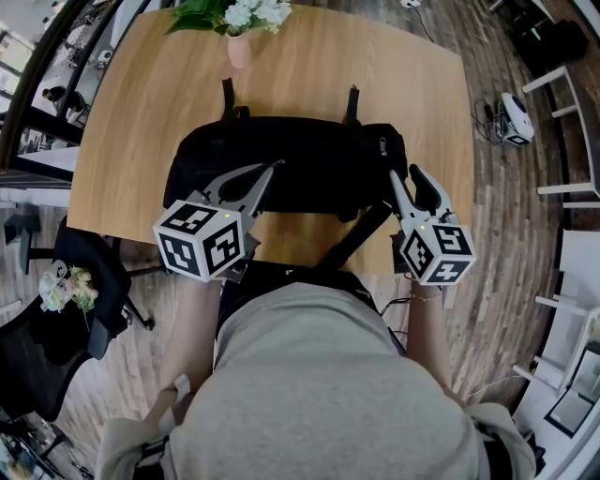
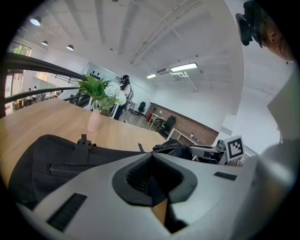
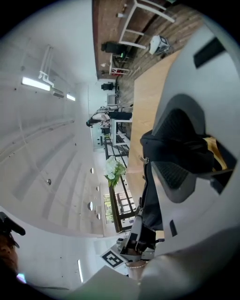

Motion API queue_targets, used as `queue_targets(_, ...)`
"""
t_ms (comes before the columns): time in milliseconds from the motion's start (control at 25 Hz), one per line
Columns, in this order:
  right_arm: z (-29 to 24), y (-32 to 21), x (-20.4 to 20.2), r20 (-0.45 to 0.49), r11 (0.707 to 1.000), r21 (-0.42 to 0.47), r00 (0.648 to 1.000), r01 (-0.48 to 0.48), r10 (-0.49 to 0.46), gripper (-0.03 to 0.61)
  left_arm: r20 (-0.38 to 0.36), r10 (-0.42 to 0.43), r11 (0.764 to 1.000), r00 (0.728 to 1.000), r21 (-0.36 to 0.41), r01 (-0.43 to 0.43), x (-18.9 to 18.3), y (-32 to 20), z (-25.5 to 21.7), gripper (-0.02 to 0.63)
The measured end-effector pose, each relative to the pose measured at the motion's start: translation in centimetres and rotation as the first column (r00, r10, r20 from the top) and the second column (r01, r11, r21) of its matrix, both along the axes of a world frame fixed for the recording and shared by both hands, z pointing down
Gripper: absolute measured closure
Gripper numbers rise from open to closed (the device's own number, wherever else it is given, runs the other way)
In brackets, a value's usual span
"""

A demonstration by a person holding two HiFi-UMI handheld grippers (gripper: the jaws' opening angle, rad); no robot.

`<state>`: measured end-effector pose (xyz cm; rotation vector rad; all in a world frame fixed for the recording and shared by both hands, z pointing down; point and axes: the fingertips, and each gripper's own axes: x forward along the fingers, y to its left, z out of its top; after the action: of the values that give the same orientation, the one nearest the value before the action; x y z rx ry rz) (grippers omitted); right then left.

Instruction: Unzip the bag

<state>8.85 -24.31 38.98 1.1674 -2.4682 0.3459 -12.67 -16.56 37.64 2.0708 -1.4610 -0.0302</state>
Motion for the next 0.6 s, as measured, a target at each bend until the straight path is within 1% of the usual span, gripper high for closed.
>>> queue_targets(80,-1.1,0.0,-0.9,0.003,0.999,0.026,0.999,0.043,-0.043,0.399,-0.007,-0.007,1.000,1.000,0.004,0.007,-0.1,0.0,0.0,0.595)
queue_targets(160,-2.0,0.1,-2.3,-0.016,0.993,0.059,0.995,0.098,-0.097,0.396,-0.018,-0.016,1.000,1.000,0.007,0.016,-0.2,0.0,-0.1,0.595)
queue_targets(280,-3.0,0.6,-4.9,-0.057,0.975,0.101,0.979,0.200,-0.195,0.396,-0.025,-0.023,1.000,0.999,0.016,0.023,-0.2,0.0,-0.1,0.595)
queue_targets(440,-3.6,1.8,-8.5,-0.123,0.932,0.127,0.938,0.339,-0.324,0.391,-0.014,-0.023,0.999,1.000,0.026,0.023,-0.1,0.1,-0.3,0.595)
queue_targets(520,-3.7,2.5,-10.3,-0.166,0.903,0.136,0.908,0.407,-0.384,0.385,-0.016,-0.026,0.999,1.000,0.030,0.026,-0.1,0.2,-0.4,0.595)
queue_targets(600,-3.7,3.2,-12.0,-0.209,0.867,0.137,0.869,0.479,-0.448,0.387,-0.018,-0.027,0.999,0.999,0.033,0.027,-0.1,0.3,-0.4,0.595)
